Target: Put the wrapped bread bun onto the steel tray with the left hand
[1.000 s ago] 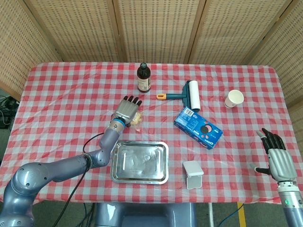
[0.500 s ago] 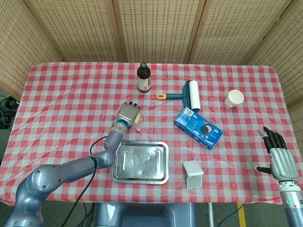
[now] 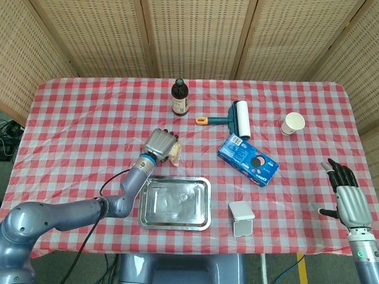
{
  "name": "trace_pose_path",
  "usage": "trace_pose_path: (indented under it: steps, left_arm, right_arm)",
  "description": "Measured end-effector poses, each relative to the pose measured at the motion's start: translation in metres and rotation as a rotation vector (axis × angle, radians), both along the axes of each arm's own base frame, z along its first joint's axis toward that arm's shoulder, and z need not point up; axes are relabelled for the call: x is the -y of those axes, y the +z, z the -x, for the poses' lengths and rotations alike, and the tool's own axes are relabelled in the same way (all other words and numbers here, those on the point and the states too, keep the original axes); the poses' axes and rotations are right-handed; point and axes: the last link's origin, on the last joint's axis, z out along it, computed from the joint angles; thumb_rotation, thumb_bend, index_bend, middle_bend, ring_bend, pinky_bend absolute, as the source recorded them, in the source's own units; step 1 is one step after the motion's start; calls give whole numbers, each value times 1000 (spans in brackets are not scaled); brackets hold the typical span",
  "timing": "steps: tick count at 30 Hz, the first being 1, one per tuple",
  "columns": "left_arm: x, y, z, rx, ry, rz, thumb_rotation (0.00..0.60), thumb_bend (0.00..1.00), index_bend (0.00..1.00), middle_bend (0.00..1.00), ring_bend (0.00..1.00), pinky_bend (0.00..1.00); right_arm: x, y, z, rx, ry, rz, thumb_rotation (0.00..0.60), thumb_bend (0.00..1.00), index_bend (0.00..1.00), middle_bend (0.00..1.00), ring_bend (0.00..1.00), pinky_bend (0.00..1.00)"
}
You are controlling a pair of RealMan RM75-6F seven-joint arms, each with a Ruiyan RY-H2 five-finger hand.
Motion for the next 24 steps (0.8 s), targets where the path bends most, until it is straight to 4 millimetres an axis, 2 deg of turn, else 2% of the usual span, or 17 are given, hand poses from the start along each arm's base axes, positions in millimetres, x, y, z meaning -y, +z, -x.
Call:
trace_pose_path:
  steps: [4,10,15,21,24]
  left_arm:
    - [28,18,2,16,-60,49,600,448,461,270,247,393]
    - [67,40,24,30,-110,104,600,448,455,268,247,393]
    - [95,35,46,36,-102,172,600,447,445,260,247,393]
    - [110,31,49,84,-100,221,600,444,422,230,235,380]
    - [116,28,49,109,-98,245,600,414,372,163,166,327]
  right_arm:
    - [0,-2,-1,-4,-2,-8,600,0,0,0,0,0]
    - [-1,0,-4,2,7,2,600,0,0,0,0,0]
    - [-5,1,-10,5,28,5,600,0,0,0,0,0]
    - [-8,0,-14,-1,42,-2,600,0,0,0,0,0]
    - [-9,0,-14,-1,44,-3,600,0,0,0,0,0]
